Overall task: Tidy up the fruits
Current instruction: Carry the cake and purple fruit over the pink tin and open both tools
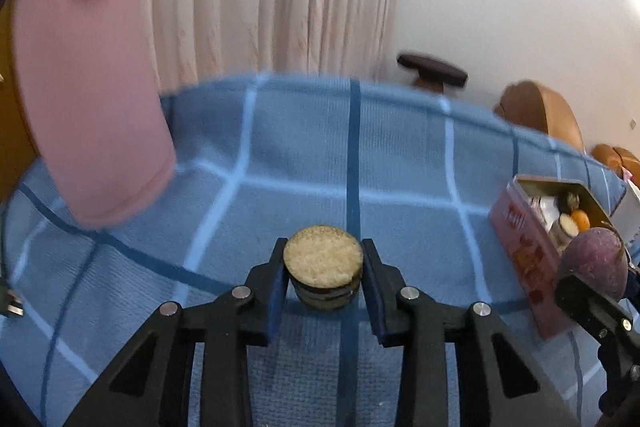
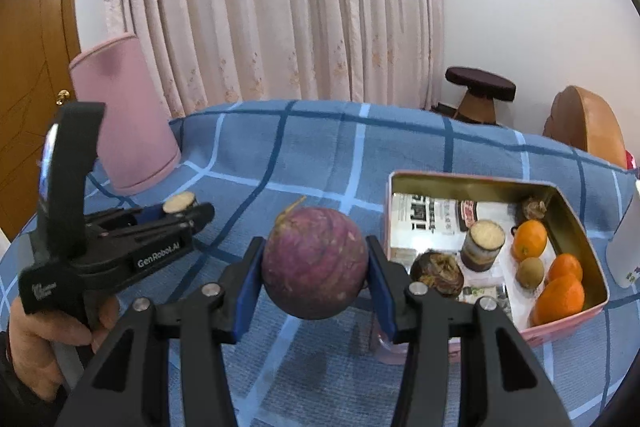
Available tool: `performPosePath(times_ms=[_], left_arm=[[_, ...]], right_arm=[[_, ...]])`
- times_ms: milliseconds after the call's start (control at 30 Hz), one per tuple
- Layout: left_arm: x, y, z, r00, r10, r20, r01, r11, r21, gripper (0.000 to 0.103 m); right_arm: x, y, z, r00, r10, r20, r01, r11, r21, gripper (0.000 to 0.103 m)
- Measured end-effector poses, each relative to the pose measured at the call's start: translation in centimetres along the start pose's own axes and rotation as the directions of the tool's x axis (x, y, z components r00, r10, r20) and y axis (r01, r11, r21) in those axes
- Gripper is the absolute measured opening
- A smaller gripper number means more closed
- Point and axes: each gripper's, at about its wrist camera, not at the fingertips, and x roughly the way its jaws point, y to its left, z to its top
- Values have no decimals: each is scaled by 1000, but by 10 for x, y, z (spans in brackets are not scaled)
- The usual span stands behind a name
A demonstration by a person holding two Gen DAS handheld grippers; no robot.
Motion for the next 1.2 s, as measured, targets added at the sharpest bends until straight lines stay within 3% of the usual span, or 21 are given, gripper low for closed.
performPosePath(times_ms=[67, 200, 333, 533, 767, 1200], left_arm=[[-7, -8, 1, 999, 15, 47, -16, 1000, 16, 36], [-24, -30, 6, 992, -53, 114, 52, 999, 10, 36], [-34, -68, 15, 981, -112, 159, 101, 992, 76, 36], [-21, -129, 19, 979, -164, 122, 145, 978, 148, 36], [-8, -180, 17, 979, -186, 79, 169, 968, 187, 36], [0, -194, 16, 982, -182, 51, 170, 967, 188, 36]], right_arm=[[-5, -5, 2, 1000, -5, 20, 5, 1000, 13, 51], [-15, -33, 8, 998, -37, 47, 33, 997, 67, 51], [-28, -76, 14, 992, -100, 76, 88, 986, 140, 51], [-40, -145, 15, 972, -222, 79, 197, 950, 244, 51], [-38, -179, 14, 961, -273, 48, 249, 926, 282, 51], [-44, -192, 13, 949, -311, 53, 289, 923, 254, 51]])
